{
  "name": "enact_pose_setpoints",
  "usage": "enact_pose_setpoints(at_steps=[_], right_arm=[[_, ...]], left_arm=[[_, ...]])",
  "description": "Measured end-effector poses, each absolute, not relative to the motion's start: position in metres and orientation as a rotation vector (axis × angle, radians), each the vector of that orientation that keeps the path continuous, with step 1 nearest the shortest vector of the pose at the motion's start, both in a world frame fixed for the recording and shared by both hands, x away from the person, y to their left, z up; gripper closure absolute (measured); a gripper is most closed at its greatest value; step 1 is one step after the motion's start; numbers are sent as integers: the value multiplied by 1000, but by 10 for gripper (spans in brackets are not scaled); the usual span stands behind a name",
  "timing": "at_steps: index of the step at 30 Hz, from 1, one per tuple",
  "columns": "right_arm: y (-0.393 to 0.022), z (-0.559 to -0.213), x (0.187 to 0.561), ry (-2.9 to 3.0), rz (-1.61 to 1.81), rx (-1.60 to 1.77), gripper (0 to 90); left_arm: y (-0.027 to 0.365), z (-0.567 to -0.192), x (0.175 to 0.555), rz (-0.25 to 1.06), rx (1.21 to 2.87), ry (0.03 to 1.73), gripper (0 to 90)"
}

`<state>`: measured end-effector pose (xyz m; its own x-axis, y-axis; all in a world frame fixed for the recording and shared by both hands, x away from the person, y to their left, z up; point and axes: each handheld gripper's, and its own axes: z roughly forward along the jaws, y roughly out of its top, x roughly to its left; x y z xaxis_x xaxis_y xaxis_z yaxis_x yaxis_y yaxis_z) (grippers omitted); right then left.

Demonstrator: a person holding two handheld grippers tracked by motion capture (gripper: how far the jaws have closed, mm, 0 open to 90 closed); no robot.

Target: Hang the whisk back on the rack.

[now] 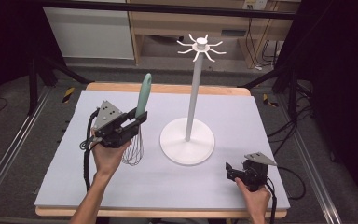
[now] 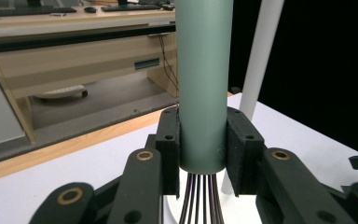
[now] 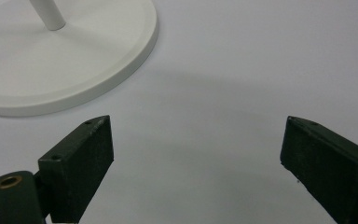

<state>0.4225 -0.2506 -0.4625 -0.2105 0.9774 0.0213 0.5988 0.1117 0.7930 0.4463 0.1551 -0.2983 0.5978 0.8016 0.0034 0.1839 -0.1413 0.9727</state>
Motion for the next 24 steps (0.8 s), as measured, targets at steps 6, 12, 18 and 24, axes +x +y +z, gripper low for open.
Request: enact_pose_setpoints(at_steps=[6, 12, 18, 24], right_arm=[[-251, -463, 423, 1875, 943, 1529, 99], [-251, -463, 423, 1875, 944, 1529, 98], [-251, -463, 423, 1873, 950, 1532, 98], [-251, -463, 424, 1875, 950, 1533, 98]], left_arm=[[148, -288, 438, 657, 1657, 778, 686], [142, -272, 436, 714, 1640, 741, 686], [136, -261, 443, 749, 1650, 753, 686], [131, -254, 453, 765, 1636, 766, 686]])
